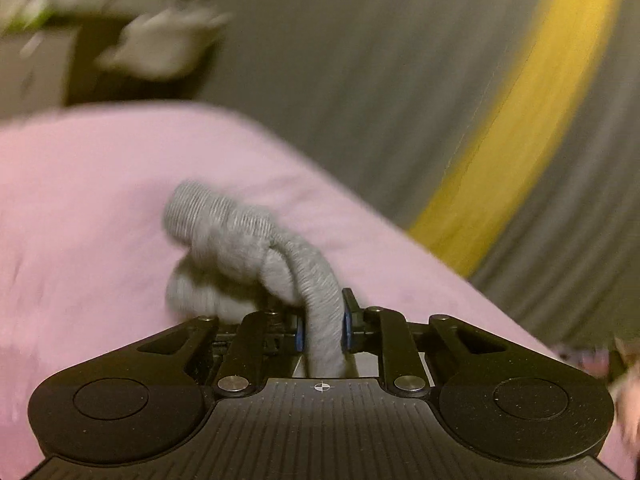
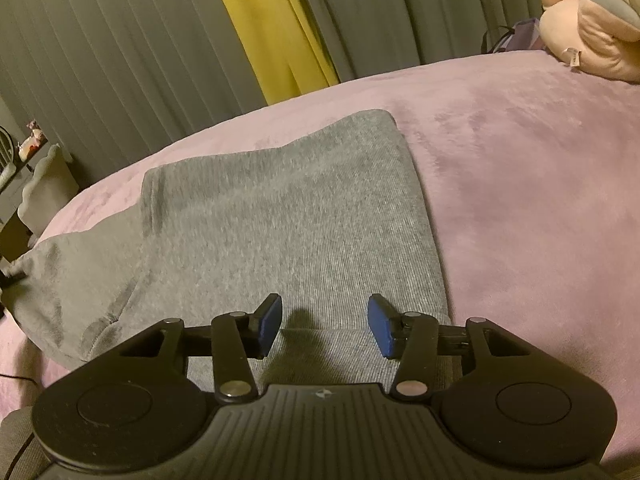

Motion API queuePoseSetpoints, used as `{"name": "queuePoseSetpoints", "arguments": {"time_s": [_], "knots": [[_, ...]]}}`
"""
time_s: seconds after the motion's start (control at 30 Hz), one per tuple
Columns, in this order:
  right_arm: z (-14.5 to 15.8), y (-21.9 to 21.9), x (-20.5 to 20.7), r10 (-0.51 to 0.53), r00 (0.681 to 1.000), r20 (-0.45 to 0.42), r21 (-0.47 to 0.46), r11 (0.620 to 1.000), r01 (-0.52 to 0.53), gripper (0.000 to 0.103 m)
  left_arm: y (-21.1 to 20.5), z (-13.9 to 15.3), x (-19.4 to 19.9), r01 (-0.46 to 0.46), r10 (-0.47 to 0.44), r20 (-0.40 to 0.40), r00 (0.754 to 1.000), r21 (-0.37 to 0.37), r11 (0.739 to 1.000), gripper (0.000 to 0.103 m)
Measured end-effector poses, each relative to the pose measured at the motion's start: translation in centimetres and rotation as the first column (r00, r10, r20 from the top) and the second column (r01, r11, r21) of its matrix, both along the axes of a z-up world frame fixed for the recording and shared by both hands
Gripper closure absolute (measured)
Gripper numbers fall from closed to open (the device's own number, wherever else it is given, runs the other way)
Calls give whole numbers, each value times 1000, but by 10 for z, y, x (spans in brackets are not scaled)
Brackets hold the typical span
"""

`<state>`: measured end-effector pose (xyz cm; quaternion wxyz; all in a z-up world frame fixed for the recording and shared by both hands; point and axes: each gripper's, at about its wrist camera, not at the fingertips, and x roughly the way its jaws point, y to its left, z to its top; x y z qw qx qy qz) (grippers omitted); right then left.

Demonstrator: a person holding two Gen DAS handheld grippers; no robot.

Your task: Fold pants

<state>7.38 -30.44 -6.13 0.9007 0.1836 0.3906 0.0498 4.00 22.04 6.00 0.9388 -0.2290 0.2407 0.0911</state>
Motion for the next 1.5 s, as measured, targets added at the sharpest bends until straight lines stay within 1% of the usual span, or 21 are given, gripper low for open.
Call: {"name": "queuePoseSetpoints", "arguments": {"time_s": [0.1,0.13,0.2,0.27,0.33,0.43,0.47,0.5,0.53,0.57,0.63,0.7,0.73,0.83,0.9,0.97,1.07,1.23,1.4,1.47,1.5], "knots": [[1,-4,-2,-14,1000,9,24,1000,14,56,-62,29,-1,147,-154,28,988,164,975,84],[2,-5,-3,-21,1000,15,28,999,20,56,-86,35,-2,199,-212,33,977,227,953,84],[5,-7,-7,-34,999,38,33,999,33,55,-136,38,-2,319,-344,16,939,337,886,83],[7,-9,-10,-44,998,51,49,998,41,55,-186,34,-9,454,-486,-40,873,429,781,83],[9,-11,-13,-50,997,56,70,997,46,55,-231,18,-13,586,-603,-136,786,476,656,80],[13,-14,-17,-59,996,66,100,994,52,55,-287,-15,-30,735,-698,-322,640,523,432,77],[14,-15,-19,-63,996,63,115,992,55,54,-298,-24,-37,754,-713,-351,607,539,376,77],[14,-16,-20,-64,996,60,132,990,56,52,-305,-31,-45,756,-716,-367,594,559,341,77],[14,-17,-21,-64,996,57,145,988,55,52,-307,-35,-53,757,-716,-377,588,567,324,75],[14,-16,-22,-61,997,55,153,987,52,52,-304,-35,-58,764,-720,-376,583,555,330,74],[15,-14,-23,-44,997,56,161,986,35,50,-288,-32,-60,758,-708,-352,612,517,398,58],[16,-10,-21,-20,998,59,176,984,9,47,-264,-20,-69,703,-666,-288,688,492,513,40],[17,-8,-19,-4,998,58,187,982,-7,42,-253,-12,-75,663,-627,-261,734,477,577,35],[20,3,-9,64,996,66,209,975,-77,25,-206,-9,-73,485,-439,-206,874,375,790,29],[25,13,-1,96,992,82,204,973,-111,15,-172,-16,-68,362,-319,-199,927,248,899,29],[32,28,9,171,980,102,198,962,-188,10,-142,-26,-65,241,-220,-195,956,91,966,29],[39,60,19,320,941,114,95,939,-331,9,-116,-38,-66,82,-85,-198,976,-20,996,29],[37,104,22,408,904,127,-85,912,-400,9,-102,-48,-65,-33,26,-240,970,-25,999,29],[35,130,35,350,924,152,-161,932,-326,10,-101,-52,-65,-75,66,-244,968,-28,997,29],[37,130,40,326,931,163,-126,943,-308,34,-99,-54,-65,-86,74,-235,969,-42,995,29],[38,125,45,309,938,157,-95,950,-298,57,-98,-54,-64,-91,78,-233,969,-48,995,29]]}}
